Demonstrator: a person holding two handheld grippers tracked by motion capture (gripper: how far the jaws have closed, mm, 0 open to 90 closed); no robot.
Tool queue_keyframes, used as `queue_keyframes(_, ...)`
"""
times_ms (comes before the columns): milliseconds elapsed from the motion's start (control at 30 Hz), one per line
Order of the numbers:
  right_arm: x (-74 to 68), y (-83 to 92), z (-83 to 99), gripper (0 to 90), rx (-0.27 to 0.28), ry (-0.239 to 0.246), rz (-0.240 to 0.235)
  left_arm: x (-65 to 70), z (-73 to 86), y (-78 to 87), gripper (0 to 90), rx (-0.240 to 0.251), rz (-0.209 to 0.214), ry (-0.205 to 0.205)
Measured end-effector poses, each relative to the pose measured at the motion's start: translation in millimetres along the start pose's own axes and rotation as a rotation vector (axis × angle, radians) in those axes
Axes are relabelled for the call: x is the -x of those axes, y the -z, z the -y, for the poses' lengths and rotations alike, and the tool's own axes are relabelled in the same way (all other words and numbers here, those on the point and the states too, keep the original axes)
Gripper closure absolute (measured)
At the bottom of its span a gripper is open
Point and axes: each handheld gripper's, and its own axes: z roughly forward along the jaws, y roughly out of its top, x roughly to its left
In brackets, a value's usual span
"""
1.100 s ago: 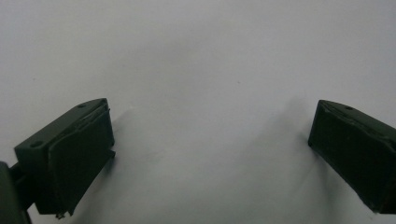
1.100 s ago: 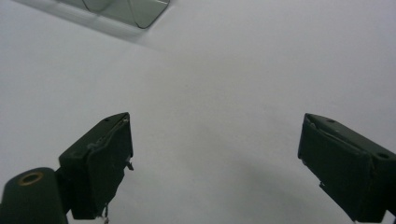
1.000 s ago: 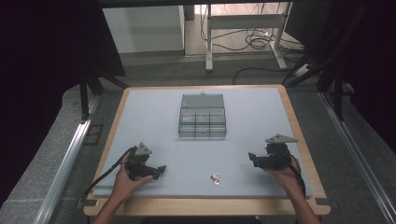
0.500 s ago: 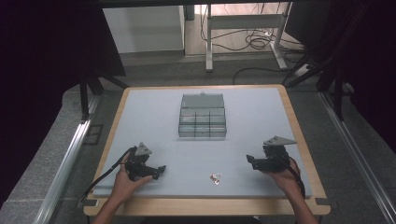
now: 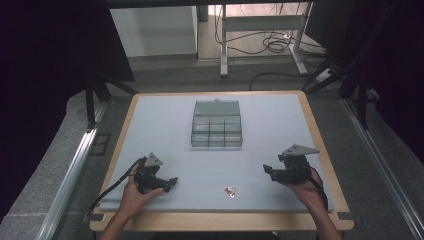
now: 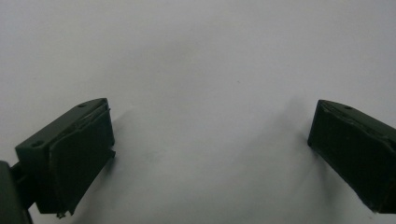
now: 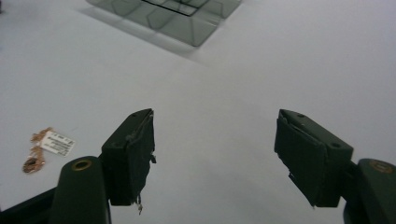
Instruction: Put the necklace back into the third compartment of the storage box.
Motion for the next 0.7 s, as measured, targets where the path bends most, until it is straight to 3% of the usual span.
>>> queue_keyframes(200,-16.8,4.3,-8.5,31.7,-0.012,0.067,-0.053,0.0,0.0,0.0,0.2,0.000,0.000,0.000)
queue_keyframes(700,-45.8,5.7,-22.3,40.0,-0.031,0.136,-0.148,0.0,0.0,0.0,0.2,0.000,0.000,0.000)
